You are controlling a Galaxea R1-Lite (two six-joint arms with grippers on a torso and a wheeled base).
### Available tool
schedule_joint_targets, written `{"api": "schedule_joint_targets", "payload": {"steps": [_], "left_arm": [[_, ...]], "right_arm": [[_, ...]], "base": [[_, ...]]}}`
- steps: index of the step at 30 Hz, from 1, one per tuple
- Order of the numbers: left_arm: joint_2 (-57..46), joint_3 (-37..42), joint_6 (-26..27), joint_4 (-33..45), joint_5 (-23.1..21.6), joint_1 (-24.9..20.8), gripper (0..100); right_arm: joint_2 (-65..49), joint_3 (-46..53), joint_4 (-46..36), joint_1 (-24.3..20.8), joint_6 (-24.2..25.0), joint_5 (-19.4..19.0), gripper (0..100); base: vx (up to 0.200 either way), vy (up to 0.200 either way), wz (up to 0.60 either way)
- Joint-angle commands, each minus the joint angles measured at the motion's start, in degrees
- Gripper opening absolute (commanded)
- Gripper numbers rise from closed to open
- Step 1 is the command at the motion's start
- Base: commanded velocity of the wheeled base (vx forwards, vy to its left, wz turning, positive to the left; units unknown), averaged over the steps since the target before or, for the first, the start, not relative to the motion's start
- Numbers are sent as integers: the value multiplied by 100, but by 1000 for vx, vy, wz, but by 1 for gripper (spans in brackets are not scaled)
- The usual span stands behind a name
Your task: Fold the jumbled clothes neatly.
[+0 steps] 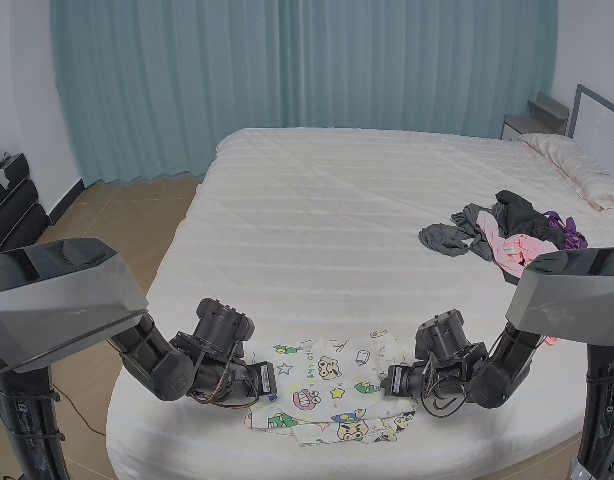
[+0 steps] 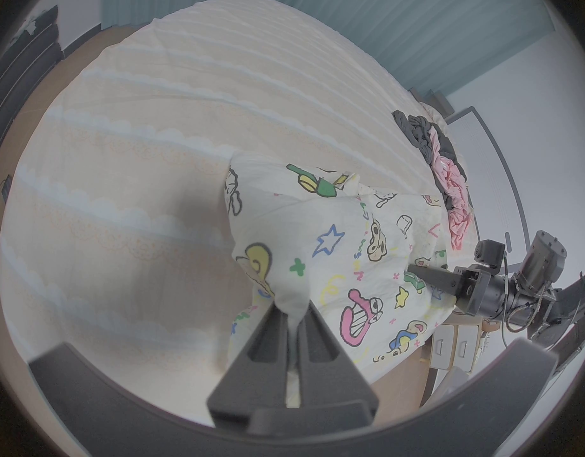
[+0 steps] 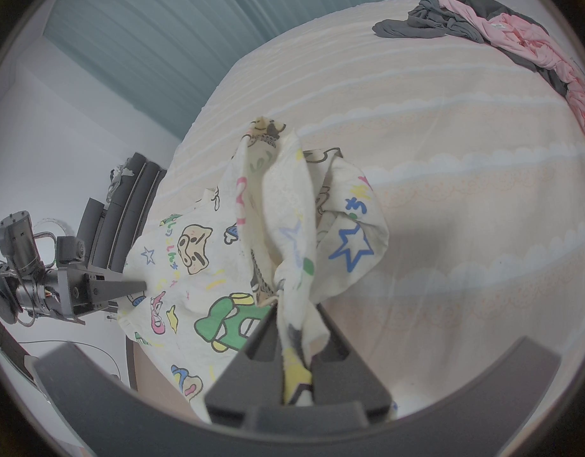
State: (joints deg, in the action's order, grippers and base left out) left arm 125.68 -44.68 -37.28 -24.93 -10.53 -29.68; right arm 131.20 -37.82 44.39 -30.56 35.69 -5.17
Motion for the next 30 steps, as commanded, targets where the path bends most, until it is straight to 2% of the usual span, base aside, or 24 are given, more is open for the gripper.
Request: {"api": "schedule_joint_targets", "payload": {"steps": [1,30], "left_arm": [[-18,-6,-7,32,-1,-2,0],[-325,65,-289,50,7,-354,0]], "right_arm": [[-68,20,0,-2,-1,-2,0],[-736,600,-35,112,-1,-98,0]], "base": [[0,-200,0],[0,-200,0]]}}
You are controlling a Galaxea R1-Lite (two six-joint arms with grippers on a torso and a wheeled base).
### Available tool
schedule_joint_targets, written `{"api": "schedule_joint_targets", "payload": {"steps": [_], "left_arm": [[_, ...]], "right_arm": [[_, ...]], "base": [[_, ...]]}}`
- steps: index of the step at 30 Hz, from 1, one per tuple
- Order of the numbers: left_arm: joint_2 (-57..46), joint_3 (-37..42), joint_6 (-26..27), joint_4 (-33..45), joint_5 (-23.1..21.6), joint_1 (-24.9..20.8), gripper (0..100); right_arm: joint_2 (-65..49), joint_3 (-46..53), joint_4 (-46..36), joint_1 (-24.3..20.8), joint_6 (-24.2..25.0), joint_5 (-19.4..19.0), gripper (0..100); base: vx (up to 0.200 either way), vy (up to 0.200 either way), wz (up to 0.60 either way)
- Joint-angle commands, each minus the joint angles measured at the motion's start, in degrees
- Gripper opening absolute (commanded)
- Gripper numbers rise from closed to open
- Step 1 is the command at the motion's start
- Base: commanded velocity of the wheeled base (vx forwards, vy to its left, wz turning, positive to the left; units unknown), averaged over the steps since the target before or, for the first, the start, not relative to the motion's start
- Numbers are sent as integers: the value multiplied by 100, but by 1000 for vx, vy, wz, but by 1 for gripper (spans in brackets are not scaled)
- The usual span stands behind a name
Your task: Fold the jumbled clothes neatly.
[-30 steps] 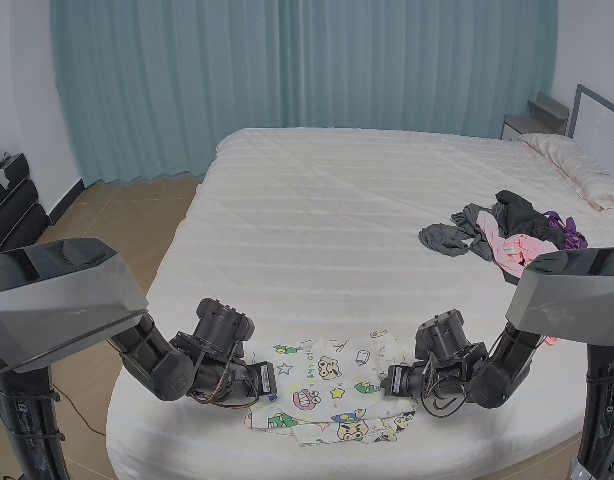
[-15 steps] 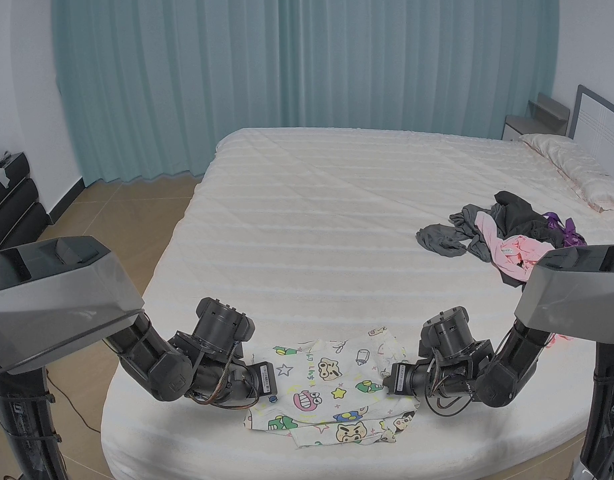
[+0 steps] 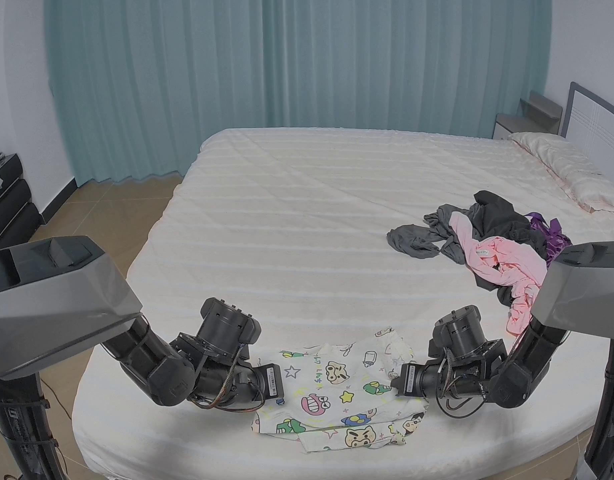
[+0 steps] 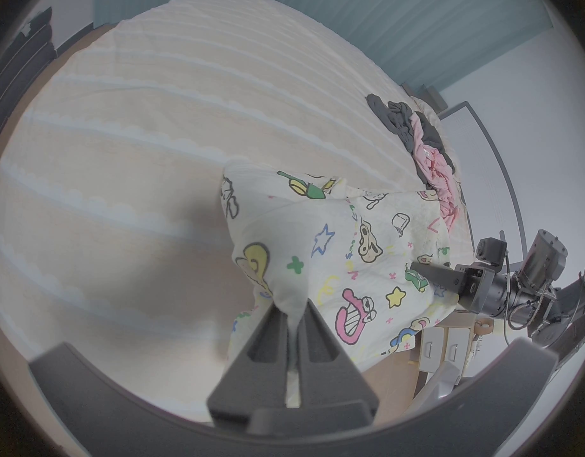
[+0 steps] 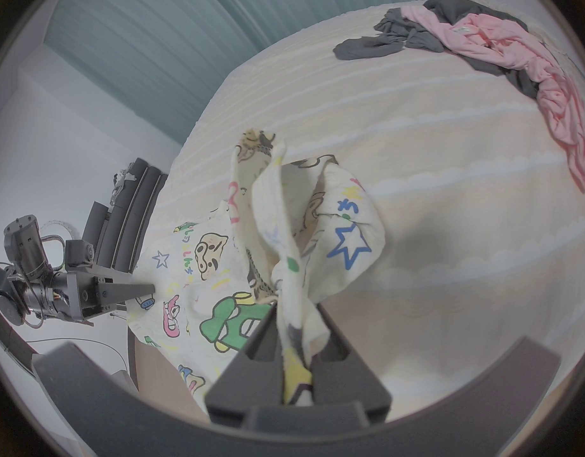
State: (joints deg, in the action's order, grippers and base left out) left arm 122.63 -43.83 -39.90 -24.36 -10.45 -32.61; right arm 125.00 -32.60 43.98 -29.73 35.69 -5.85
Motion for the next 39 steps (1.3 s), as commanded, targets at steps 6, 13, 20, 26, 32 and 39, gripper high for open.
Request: {"api": "schedule_joint_targets", "payload": {"steps": [6,13,20,26,32,39], "left_arm": [[-19,-21,-27,-8,-1,-114,0],[7,-38,-27,-8,-1,-123,0],[25,-38,-27,-8,-1,-123,0],[42,-30,-35,-8,-1,-123,0],[42,-3,-123,-34,-1,-114,0],[69,67,-176,-34,-1,-114,0]], "right_arm": [[-187,140,-4,64,-1,-39,0],[-204,148,-4,73,-1,-39,0],[-196,148,-21,99,-10,-39,0],[-178,192,-21,126,-10,-39,0],[-116,210,-13,143,-36,-39,0],[-11,228,-13,126,-71,-30,0]], "base": [[0,-200,0],[0,-200,0],[0,-200,0],[0,-200,0],[0,-133,0],[0,0,0]]}}
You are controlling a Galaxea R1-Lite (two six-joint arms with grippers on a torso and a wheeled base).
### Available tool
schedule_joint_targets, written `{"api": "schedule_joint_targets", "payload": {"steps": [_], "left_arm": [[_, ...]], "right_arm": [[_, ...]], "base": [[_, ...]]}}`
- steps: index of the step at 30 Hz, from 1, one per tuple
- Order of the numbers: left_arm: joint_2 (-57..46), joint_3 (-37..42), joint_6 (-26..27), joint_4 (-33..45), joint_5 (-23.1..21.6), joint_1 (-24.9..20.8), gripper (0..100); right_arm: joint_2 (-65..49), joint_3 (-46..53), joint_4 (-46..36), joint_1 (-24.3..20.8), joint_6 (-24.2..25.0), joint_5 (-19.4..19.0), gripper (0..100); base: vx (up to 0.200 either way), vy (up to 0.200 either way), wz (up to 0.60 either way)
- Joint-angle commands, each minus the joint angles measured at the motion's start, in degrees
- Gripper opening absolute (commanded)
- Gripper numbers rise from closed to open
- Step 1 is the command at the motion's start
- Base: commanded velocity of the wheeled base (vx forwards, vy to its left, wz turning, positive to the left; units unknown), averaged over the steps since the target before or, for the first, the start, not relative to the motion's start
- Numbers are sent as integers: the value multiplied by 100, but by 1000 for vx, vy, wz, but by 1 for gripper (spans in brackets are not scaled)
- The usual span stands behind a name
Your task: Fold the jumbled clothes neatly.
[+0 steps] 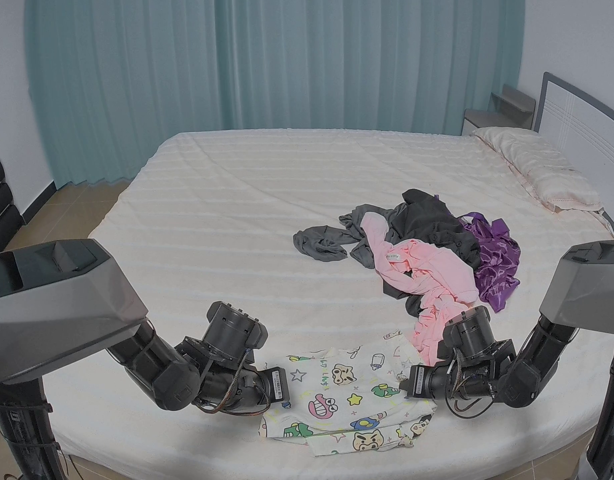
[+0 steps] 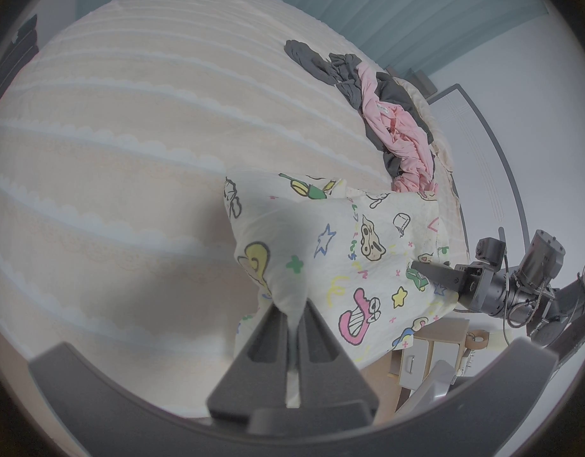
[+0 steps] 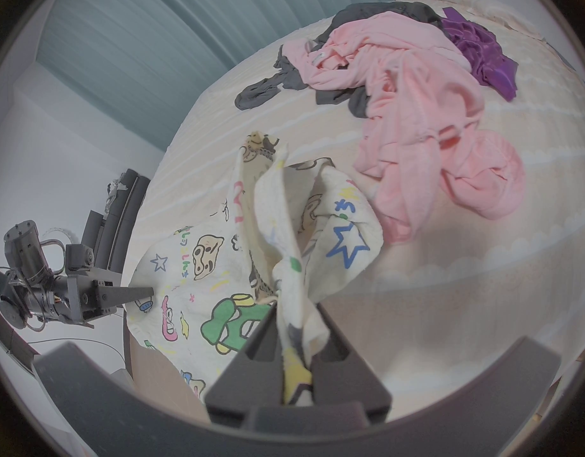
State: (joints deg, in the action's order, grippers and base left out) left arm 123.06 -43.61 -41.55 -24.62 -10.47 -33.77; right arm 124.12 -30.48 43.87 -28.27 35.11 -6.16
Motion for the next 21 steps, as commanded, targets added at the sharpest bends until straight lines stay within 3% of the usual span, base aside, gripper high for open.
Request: {"api": "schedule_joint_targets", "payload": {"steps": [1,2,13,21], "left_arm": [[33,63,-11,-7,1,2,100],[33,63,-11,2,1,2,100],[-239,572,-170,-69,-43,239,100],[-854,1451,-1022,-1132,-869,951,100]], "right_arm": [[112,24,-2,-29,-22,0,0],[147,33,7,-38,-22,0,100],[-310,446,77,190,-136,36,100],[-881,1167,77,-21,-153,-88,100]], "base": [[0,0,0],[0,0,0],[0,0,0],[0,0,0]]}}
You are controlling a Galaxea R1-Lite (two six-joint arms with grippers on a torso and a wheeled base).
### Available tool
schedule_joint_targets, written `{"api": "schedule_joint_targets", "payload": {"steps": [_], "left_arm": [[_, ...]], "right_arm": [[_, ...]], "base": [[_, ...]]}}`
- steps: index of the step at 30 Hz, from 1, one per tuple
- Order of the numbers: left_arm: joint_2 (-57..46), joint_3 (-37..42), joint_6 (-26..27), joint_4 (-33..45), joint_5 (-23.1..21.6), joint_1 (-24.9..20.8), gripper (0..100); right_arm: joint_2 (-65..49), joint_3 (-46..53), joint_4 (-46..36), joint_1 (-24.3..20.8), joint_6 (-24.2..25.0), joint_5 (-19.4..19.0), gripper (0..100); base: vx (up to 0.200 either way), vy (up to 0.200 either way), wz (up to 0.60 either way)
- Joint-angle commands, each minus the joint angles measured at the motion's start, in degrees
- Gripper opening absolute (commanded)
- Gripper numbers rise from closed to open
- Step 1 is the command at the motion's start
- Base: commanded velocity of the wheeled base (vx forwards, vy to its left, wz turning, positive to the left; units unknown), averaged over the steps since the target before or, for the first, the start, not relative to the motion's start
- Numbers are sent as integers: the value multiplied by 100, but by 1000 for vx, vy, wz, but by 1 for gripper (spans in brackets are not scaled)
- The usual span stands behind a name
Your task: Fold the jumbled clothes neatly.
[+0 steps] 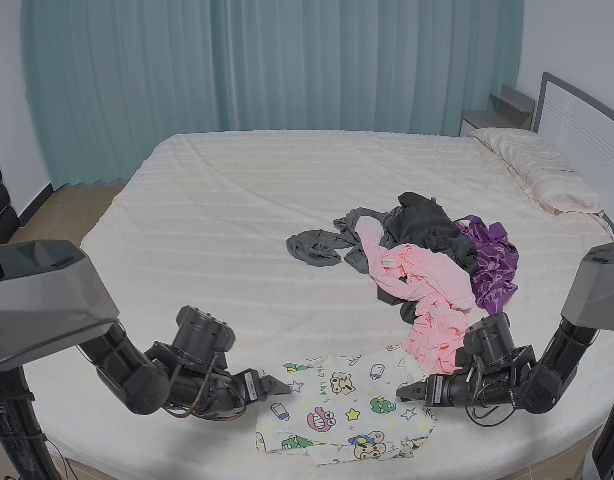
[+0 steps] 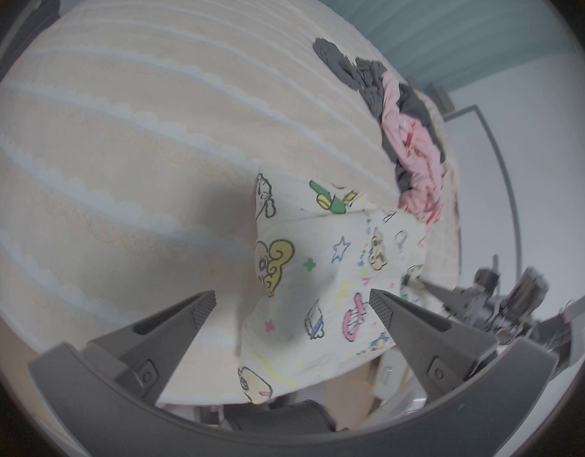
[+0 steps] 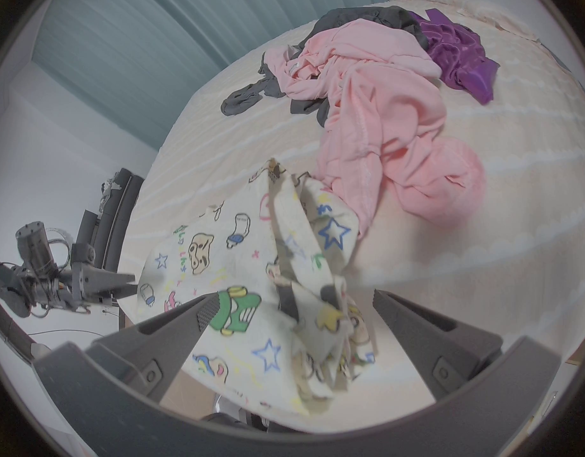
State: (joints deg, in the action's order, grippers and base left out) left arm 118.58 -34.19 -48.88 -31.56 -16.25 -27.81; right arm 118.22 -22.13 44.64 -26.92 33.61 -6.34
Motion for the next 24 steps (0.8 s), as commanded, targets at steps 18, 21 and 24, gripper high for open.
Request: {"api": "schedule_joint_targets", "payload": {"steps": [18,21,24], "left_arm": [[-344,1002,-367,-1221,-361,496,100],[-344,1002,-367,-1221,-361,496,100],[-344,1002,-367,-1221,-361,487,100]], "right_arm": [[52,560,115,-472,5,-157,0],[-89,710,80,-437,-4,-166,0],[-107,841,62,-420,-21,-157,0]], "base": [[0,0,0],[0,0,0],[0,0,0]]}}
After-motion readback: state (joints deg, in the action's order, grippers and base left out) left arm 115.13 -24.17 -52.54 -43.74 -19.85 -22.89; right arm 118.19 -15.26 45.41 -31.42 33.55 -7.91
